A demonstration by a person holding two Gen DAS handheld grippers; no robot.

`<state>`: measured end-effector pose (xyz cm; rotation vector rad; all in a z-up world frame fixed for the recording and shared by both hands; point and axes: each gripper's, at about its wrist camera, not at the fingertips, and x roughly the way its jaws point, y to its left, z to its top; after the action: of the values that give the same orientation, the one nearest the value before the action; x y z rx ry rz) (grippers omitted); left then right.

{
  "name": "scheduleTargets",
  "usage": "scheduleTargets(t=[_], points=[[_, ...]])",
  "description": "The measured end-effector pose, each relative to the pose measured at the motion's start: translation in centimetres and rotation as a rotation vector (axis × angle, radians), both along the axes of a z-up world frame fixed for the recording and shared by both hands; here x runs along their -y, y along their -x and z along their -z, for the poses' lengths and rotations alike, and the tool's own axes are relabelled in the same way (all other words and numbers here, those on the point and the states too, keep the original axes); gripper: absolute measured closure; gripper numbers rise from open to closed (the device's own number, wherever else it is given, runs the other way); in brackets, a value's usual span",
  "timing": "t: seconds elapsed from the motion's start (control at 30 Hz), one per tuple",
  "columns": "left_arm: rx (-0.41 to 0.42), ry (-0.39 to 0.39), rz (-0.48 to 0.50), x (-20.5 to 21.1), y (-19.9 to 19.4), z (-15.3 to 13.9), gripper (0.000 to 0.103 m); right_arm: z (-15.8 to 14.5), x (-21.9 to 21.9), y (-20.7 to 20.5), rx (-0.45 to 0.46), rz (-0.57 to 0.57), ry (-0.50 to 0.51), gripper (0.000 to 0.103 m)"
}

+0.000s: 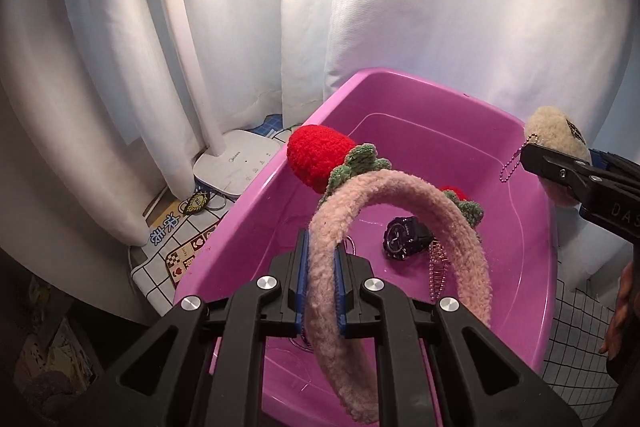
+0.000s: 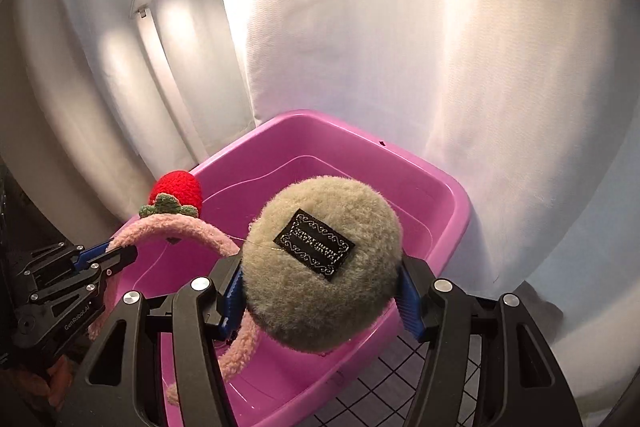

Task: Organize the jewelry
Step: 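Open the left tool dropping the headband while the right tool releases the pouch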

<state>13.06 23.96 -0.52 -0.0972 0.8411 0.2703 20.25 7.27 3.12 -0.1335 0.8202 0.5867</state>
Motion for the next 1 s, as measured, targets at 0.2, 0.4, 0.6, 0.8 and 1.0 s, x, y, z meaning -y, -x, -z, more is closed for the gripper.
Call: scheduleTargets(t=[0.2, 0.4, 0.6, 0.8, 1.0], points=[[-0.071, 0.041, -0.025, -0.1, -0.6, 1.9, 0.091, 2.2, -1.6, -2.2, -0.064, -0.043, 0.060, 0.044], [-0.121, 0.047, -0.034, 0.1, -1.6, 3.3, 0.090, 4.6, -2.7, -4.1, -0.141, -0.040, 0.142, 0.044], [-0.164, 0.036, -0.055, -0.2, -2.2, 4.2, 0.089, 5.2, -3.6, -5.2, -0.167, -0.041, 0.200, 0.044], [-0.177, 0.041, -0.065, -0.2, -2.4, 4.5, 0.084, 5.3, -3.8, -6.0, -0.171, -0.040, 0.223, 0.041], [-0.146, 0.027, -0.093, -0.5, -2.3, 3.9, 0.040, 4.8, -3.8, -6.4, -0.160, -0.022, 0.233, 0.030]])
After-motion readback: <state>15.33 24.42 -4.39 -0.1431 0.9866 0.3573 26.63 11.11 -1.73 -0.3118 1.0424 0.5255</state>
